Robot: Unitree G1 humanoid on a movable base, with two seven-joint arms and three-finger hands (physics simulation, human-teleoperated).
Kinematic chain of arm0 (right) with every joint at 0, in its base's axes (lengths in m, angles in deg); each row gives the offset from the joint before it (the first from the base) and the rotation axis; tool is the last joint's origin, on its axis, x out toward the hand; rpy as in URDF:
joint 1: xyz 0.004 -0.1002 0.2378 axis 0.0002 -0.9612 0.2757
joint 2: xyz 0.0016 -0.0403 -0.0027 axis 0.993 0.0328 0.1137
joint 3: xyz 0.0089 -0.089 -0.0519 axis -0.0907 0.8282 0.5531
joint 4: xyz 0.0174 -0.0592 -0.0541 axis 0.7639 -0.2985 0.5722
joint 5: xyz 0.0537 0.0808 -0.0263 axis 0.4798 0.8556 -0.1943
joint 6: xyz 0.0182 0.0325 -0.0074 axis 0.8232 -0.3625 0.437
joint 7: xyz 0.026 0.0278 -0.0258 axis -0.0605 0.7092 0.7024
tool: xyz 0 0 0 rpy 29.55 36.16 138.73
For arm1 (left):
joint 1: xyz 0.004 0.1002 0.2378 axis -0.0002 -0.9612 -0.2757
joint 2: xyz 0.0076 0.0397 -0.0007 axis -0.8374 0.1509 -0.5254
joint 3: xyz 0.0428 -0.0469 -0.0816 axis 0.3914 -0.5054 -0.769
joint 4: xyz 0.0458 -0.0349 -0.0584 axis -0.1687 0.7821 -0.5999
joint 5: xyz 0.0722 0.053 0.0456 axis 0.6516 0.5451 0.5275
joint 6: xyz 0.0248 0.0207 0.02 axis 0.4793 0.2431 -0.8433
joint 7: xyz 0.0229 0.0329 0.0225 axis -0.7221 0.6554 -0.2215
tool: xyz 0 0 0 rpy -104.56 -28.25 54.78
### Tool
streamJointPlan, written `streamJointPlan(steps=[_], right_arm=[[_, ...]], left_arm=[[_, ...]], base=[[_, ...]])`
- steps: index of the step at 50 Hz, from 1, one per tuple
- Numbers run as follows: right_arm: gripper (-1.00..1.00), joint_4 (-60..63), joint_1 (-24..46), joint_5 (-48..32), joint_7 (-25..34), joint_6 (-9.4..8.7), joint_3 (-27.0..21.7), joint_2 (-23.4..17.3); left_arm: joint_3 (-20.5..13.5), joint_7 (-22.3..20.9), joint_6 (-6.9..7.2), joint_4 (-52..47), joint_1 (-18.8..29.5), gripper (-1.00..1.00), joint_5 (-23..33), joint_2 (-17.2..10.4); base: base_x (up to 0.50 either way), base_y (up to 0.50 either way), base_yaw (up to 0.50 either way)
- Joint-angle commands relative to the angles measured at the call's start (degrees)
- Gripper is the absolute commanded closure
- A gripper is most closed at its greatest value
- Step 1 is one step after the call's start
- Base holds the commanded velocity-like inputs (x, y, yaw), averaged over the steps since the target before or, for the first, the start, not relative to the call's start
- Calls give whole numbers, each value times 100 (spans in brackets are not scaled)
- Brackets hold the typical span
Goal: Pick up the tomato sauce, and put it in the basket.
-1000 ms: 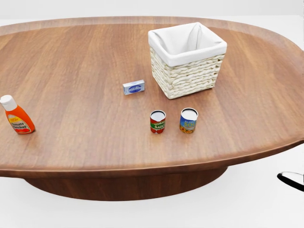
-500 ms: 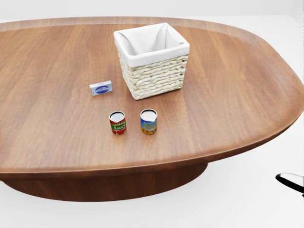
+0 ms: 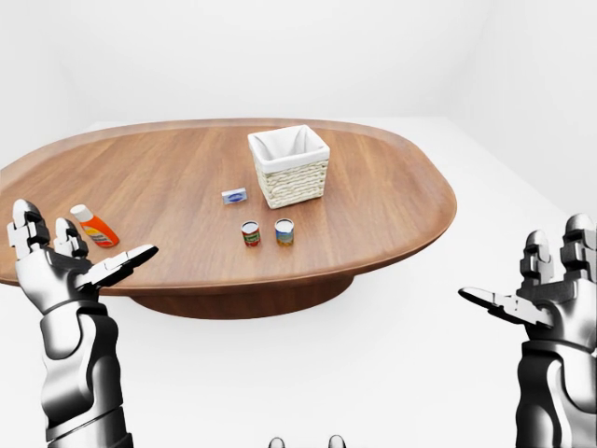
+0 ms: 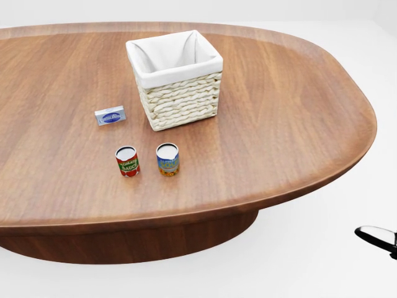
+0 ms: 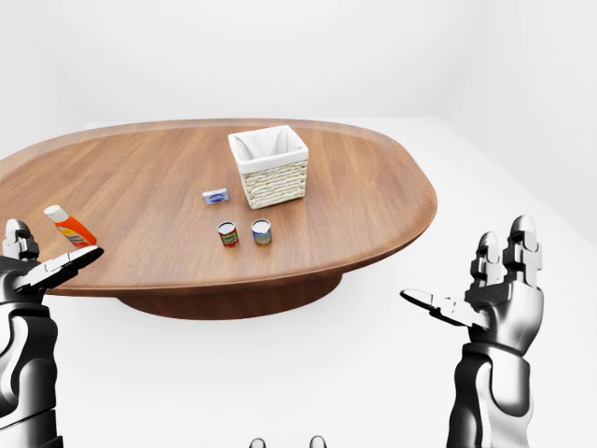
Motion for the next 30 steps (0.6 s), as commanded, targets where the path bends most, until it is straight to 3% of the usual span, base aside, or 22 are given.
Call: streamJointPlan(steps=[1,30], right_arm=[[-100,51,20,-87,3,0,52,-5],[-100,-42,-1,-98,72,0,72,23]], left_arm=[[3,0,0,-12,6,-100,10,-4],[9,-14,0,1,-6,-100,14,7]], base=[[0,0,0],[30,0,0]])
